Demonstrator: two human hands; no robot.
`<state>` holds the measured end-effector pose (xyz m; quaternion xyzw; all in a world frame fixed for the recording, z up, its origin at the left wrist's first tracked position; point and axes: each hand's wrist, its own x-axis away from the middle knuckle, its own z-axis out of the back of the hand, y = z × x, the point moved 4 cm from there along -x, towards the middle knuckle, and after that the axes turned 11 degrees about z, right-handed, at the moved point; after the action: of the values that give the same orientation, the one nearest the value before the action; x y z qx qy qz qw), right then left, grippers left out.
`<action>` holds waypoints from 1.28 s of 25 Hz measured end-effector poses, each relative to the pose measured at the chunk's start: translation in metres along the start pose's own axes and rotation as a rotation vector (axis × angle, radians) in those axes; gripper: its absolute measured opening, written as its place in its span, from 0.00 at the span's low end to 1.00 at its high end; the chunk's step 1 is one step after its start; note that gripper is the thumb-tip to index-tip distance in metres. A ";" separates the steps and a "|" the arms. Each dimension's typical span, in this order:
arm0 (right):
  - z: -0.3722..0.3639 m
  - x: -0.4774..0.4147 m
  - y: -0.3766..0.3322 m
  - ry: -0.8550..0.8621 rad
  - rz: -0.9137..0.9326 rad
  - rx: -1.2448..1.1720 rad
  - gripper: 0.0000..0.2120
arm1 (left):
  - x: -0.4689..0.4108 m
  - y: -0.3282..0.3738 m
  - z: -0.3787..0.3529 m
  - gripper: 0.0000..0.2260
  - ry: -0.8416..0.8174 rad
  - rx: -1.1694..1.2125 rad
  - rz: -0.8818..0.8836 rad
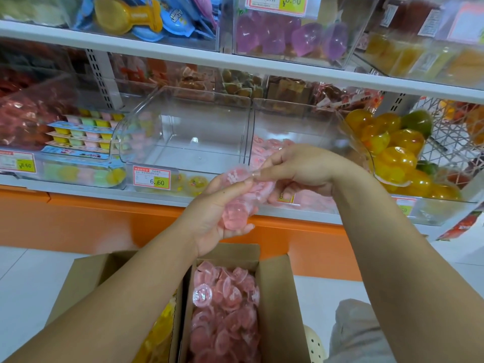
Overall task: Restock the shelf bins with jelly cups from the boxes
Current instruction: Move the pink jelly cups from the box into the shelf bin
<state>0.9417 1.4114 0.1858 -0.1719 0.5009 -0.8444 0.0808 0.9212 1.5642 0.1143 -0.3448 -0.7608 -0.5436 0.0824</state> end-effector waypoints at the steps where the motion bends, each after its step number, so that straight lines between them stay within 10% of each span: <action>1: 0.007 0.001 0.001 0.050 0.004 -0.017 0.12 | 0.000 0.000 -0.001 0.30 0.001 0.017 -0.005; 7: 0.107 0.014 0.053 0.833 -0.108 0.662 0.11 | 0.002 0.003 0.005 0.22 0.040 0.040 0.012; 17: 0.114 -0.012 0.110 0.601 -0.441 0.844 0.12 | 0.002 0.002 0.014 0.14 0.064 0.028 0.041; 28: 0.093 -0.006 0.098 0.285 -0.369 0.853 0.18 | 0.003 0.002 0.014 0.23 0.057 0.012 0.048; 32: 0.095 -0.005 0.083 0.485 -0.220 0.791 0.14 | 0.004 0.004 0.014 0.23 0.056 0.010 0.081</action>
<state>0.9784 1.2944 0.1541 0.0221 0.1242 -0.9896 -0.0693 0.9240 1.5786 0.1137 -0.3596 -0.7465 -0.5453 0.1272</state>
